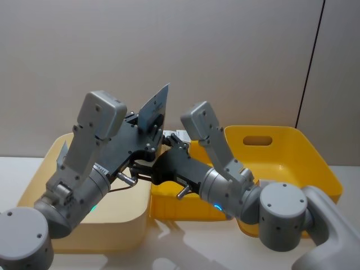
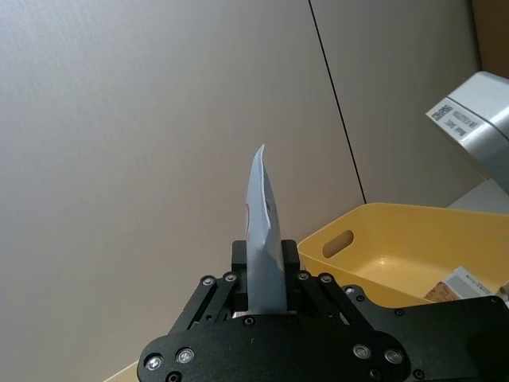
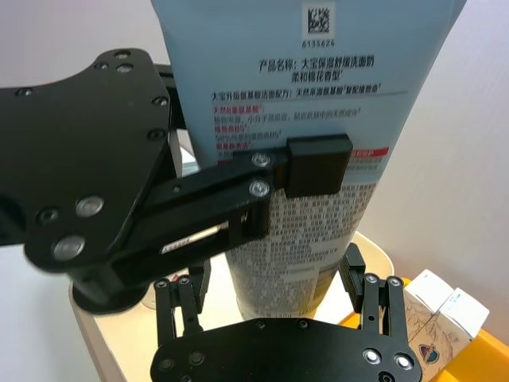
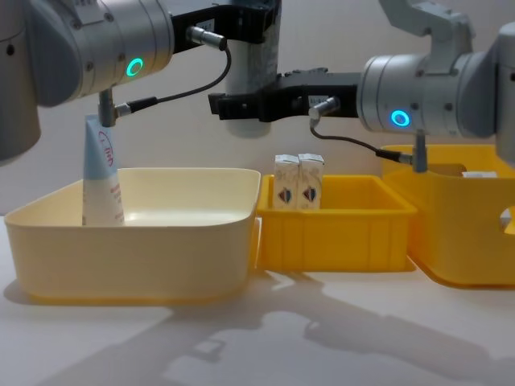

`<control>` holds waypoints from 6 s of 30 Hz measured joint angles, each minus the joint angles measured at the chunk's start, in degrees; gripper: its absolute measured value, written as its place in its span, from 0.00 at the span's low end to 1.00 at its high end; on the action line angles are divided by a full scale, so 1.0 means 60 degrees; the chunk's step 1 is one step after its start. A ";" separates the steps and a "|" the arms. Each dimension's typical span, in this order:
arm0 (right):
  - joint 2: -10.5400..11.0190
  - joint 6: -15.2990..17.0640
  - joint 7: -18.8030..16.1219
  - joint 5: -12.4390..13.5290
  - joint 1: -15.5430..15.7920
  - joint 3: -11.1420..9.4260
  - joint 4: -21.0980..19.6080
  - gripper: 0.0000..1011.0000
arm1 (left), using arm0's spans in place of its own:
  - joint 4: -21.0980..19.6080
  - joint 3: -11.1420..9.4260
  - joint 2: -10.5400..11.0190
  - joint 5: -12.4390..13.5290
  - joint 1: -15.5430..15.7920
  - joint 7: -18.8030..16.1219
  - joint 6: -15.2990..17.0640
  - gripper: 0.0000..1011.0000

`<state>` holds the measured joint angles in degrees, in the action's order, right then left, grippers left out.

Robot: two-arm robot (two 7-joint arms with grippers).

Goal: Bimanual collaborative sorting of washing and personal care products

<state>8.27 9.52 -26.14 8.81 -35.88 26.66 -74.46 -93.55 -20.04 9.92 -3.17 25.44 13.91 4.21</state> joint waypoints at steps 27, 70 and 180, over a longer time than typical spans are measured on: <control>-0.0190 -0.0151 0.0086 0.0098 -0.0283 0.0103 0.0348 0.64 | -0.0038 0.0068 -0.0060 0.0111 -0.0050 0.0037 0.0006 0.24; -0.0211 -0.0169 0.0094 0.0114 -0.0318 0.0115 0.0384 0.57 | -0.0037 0.0074 -0.0068 0.0124 -0.0056 0.0040 0.0004 0.51; -0.0325 -0.0149 0.2794 0.0150 -0.6443 -0.1483 1.1555 0.99 | -0.0036 0.0074 -0.0067 0.0124 -0.0055 0.0039 0.0005 0.99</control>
<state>6.32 8.63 -9.38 9.71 -74.54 17.76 -5.14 -93.77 -19.59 9.52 -2.42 25.11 14.15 4.25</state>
